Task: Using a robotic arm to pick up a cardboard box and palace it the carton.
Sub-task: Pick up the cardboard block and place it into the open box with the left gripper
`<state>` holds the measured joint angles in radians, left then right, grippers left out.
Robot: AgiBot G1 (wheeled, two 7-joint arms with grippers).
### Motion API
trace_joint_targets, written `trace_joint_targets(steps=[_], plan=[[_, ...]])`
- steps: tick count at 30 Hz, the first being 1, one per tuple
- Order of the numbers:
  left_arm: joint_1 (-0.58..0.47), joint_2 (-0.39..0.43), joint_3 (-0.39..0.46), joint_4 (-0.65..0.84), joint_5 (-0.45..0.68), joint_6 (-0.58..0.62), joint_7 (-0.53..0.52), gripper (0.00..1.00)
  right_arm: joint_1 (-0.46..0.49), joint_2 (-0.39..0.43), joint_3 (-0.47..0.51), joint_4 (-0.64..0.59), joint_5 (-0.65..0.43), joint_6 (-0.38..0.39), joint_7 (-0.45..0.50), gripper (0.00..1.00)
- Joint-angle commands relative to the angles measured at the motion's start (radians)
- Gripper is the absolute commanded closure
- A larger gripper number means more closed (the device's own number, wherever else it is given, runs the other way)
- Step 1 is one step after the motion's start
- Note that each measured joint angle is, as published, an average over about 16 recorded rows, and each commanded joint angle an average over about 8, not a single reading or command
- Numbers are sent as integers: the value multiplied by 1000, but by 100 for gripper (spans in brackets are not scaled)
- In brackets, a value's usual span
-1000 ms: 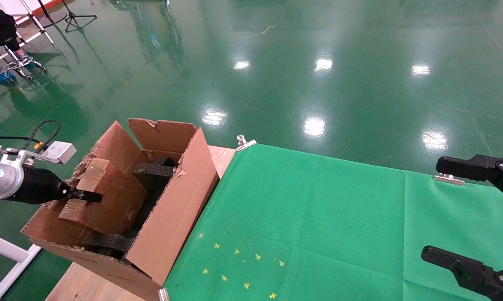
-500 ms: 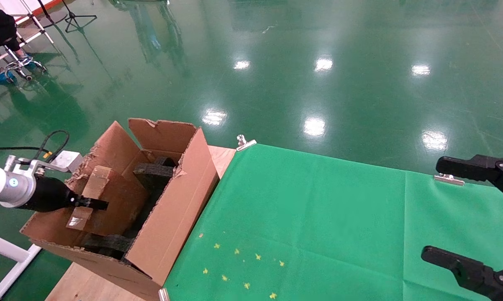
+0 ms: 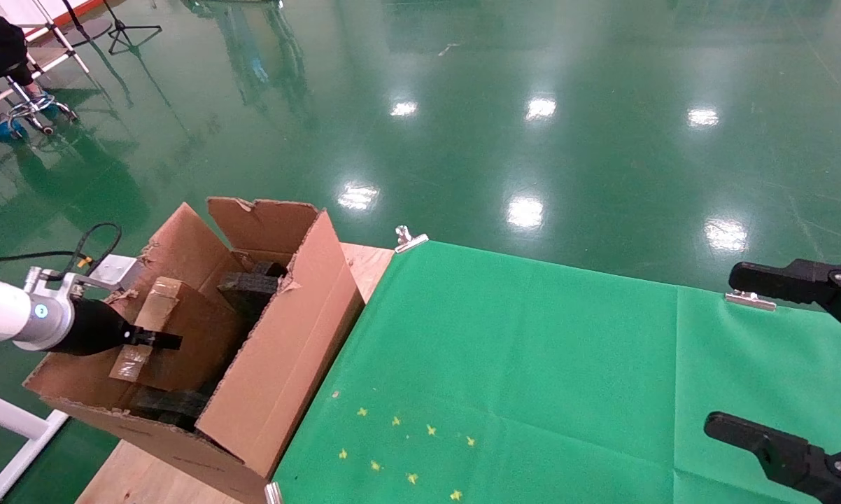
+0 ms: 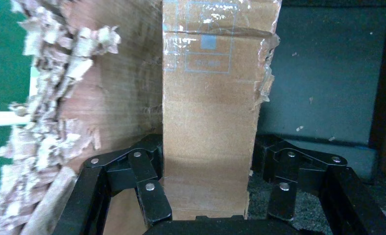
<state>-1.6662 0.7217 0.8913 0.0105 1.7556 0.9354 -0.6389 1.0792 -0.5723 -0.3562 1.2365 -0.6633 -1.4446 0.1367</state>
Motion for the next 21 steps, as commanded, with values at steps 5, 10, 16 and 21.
trace_joint_targets(steps=[5, 10, 16, 21], plan=[[16, 11, -1, 0, -1, 6, -3, 100, 0, 0, 0, 0, 0, 0, 0, 0], [25, 22, -1, -1, -1, 13, -8, 100, 0, 0, 0, 0, 0, 0, 0, 0], [31, 37, 5, 0, 7, 10, -21, 99, 0, 0, 0, 0, 0, 0, 0, 0], [32, 45, 7, 3, 10, 4, -35, 44, 0, 0, 0, 0, 0, 0, 0, 0]])
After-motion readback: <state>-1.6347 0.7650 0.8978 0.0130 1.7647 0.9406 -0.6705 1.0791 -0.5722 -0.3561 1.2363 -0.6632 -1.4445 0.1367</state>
